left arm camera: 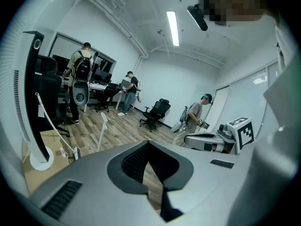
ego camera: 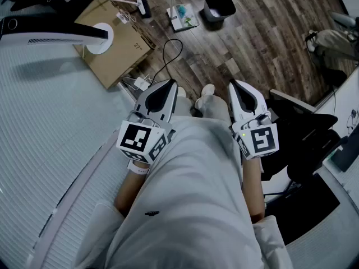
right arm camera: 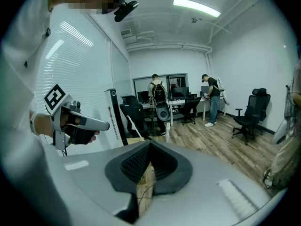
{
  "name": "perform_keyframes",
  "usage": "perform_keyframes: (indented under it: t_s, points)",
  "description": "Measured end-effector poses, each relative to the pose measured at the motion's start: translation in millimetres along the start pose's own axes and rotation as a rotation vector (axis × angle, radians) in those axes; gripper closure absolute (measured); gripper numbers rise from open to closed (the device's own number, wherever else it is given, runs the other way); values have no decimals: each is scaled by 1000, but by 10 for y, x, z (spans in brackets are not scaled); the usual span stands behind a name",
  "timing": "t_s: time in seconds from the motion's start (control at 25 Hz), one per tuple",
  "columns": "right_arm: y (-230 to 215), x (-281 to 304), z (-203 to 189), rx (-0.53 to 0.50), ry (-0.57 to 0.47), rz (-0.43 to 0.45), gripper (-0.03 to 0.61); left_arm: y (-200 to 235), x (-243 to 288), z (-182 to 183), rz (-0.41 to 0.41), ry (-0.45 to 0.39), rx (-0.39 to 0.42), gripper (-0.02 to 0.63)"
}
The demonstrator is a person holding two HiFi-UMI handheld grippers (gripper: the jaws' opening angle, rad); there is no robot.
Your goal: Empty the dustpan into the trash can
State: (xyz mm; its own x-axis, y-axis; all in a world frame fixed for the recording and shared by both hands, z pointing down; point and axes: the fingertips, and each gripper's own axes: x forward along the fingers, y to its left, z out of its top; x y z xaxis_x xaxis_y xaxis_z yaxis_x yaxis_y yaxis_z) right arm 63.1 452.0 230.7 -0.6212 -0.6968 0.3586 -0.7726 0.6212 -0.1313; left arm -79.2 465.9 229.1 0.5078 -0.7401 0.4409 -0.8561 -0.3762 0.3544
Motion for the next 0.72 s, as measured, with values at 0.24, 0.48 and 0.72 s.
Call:
perform_keyframes:
  t_s: [0.24,0.48,0.72]
  points:
    - [170,-168,95,20,4,-18,569,66,-366,68,56,-48,-21,606]
    - [172,-363,71,-29,21,0,569,-152,-466,27,47,-45,-34,606]
    - [200,-514,-143,194,64,77,569,-315,-533,22,61,-29,19,606]
